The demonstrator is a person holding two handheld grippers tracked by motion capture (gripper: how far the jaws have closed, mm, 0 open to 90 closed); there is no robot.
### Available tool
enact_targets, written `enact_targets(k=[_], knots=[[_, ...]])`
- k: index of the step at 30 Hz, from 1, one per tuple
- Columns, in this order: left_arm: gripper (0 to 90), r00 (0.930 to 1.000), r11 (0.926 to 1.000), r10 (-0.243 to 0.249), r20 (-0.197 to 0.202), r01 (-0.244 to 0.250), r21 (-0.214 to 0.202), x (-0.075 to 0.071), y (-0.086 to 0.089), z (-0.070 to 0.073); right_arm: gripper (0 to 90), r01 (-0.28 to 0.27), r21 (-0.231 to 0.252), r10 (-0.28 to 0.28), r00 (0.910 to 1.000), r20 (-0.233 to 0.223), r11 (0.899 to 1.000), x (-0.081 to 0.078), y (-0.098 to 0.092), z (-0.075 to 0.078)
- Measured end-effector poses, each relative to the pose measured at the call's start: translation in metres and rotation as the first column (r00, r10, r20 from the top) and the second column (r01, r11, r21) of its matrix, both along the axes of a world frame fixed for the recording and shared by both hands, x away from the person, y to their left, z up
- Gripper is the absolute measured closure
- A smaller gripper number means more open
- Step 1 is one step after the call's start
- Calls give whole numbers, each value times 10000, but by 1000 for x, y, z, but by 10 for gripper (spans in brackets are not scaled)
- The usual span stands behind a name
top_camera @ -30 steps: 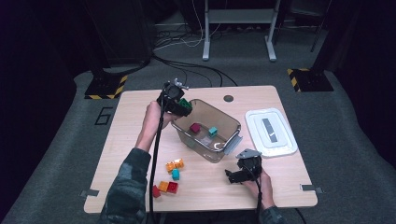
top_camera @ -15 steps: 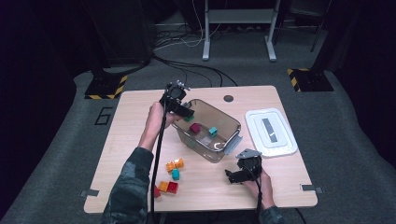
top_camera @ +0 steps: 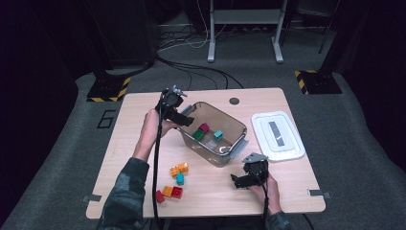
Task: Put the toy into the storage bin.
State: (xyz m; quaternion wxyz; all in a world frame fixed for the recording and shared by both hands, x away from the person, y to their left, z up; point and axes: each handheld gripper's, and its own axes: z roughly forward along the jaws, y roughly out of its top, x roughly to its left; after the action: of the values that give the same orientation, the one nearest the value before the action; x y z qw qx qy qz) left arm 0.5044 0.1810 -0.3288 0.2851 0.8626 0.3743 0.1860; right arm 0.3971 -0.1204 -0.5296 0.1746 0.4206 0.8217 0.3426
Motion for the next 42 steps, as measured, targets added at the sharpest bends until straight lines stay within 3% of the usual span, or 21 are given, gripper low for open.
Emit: enact_targets(k=[13,28,42], knots=[[135,9995,9997,209,250,-205,-160,-31,29,-9,0,73,58,-73,10000,-40,10000,0,1,0],[117,9978,9982,553,369,-545,-243,-60,60,-31,0,95,67,-95,9999,-44,9999,0,1,0],[105,9971,9970,747,135,-744,-224,-88,79,-61,0,37,27,-37,10000,-16,10000,0,0,0]])
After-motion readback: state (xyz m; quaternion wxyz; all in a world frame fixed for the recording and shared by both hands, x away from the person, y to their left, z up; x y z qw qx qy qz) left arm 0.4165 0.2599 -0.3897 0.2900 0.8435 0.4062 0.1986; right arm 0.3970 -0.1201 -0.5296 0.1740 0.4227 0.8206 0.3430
